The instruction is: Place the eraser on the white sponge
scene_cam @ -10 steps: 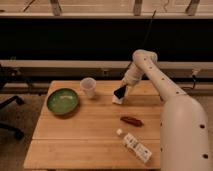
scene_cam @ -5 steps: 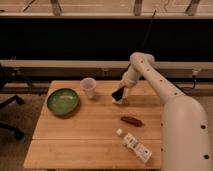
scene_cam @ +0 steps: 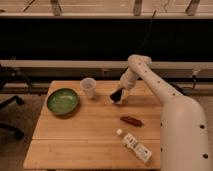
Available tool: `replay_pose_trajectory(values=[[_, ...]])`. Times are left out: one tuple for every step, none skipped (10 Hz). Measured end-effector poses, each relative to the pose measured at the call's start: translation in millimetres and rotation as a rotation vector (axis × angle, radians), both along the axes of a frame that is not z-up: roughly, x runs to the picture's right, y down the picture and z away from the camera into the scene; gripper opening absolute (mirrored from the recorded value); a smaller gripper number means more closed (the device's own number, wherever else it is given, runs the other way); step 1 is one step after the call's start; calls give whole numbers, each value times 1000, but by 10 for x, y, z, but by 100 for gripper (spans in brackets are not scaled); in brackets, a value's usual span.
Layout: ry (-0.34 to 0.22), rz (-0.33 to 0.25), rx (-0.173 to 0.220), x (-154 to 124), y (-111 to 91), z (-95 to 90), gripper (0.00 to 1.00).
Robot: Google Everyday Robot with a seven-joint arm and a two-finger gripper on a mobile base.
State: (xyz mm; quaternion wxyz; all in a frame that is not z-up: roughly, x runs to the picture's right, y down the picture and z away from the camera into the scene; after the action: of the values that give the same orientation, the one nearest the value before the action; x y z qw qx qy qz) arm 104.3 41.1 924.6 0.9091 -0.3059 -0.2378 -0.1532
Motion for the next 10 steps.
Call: replay_pose_trajectory(values=[[3,5,3,-5,4,23,74],[5,11,9,-6,-6,45,80],[6,15,14,-3,-19,61,80],[6,18,17,-4,-31,72,80],[5,20,23,-5,-46,86,80],[-2,23,32,-10,-65,95,80],[-12,34,55,-16,-80,89,80],[-15,52,81,18,-88,76,80],[-6,54,75,90,-93,70,80],[-6,46,63,87,-118,73,80]])
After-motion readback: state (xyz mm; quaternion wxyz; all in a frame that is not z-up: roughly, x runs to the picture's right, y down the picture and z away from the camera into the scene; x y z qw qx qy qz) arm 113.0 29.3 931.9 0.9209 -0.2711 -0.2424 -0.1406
